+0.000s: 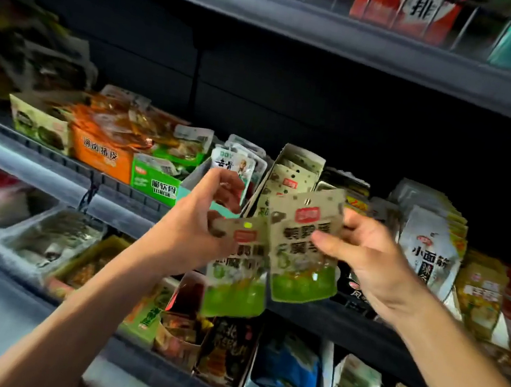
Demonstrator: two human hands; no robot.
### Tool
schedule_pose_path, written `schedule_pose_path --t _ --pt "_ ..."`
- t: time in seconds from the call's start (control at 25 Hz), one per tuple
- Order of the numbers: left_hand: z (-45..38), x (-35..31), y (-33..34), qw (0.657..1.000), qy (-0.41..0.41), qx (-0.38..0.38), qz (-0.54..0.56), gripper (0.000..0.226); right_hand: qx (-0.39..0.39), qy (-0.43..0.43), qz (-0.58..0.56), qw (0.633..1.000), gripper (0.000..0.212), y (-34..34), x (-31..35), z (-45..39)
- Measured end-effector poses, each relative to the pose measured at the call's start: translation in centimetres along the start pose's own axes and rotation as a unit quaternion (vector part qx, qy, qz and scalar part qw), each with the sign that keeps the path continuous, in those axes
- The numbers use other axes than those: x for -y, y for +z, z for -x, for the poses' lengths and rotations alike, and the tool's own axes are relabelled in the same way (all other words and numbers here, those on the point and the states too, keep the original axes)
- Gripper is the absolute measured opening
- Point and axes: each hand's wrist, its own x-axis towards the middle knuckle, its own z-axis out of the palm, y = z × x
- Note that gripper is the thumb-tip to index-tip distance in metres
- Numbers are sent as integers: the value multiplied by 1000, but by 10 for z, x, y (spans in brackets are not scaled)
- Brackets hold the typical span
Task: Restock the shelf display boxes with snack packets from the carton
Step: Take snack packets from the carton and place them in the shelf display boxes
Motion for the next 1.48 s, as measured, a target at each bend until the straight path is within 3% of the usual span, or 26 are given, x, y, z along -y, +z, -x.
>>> schedule_pose_path --t 0.08,0.16,0.28,0.36,0.44,0.56,0.68,0.76,0.92,1.0,1.04,1.12,1.24,1.4,1.48 --pt "4 -4 6 995 31 -2 96 54 5 11 13 1000 32 20 -5 -8" --pt "3 -2 12 977 20 -52 207 47 1 29 -49 998 36 36 -11 -14" --pt "-8 -3 8 898 -53 -143 413 31 6 51 -118 992 39 61 -15 -22" --pt "-23 -5 -3 865 -39 -162 473 26 -13 34 -131 991 41 76 -13 -36" --pt "-37 -7 -15 890 -6 -167 424 27 -62 14 -177 982 46 88 -5 -59" --pt "-48 7 -25 953 -3 -189 237 34 -134 -14 -201 970 35 98 12 -103" --pt "-51 25 -29 972 -6 -148 183 46 -145 -24 -171 974 33 98 14 -129" --pt "-53 26 -26 972 -15 -109 208 51 -110 -16 -139 984 43 99 8 -124" --pt "-54 27 -6 965 -39 -122 228 27 -83 38 105 990 71 84 -8 -97" --pt "-55 25 8 967 -36 -121 222 16 -46 91 127 987 75 64 -4 -89" --pt "-58 23 14 968 -33 -107 224 16 -45 91 118 988 73 53 -1 -87" --pt "-75 18 26 977 -21 -75 197 19 -118 29 136 983 52 39 5 -88" --pt "-108 20 38 995 -28 -46 86 20 -220 -15 258 941 41 24 5 -100" --pt "-121 27 45 996 -82 -7 -40 42 -149 73 298 940 47 9 7 -114" --pt "-121 32 48 993 -77 -29 -89 45 -147 45 393 907 35 9 8 -116"
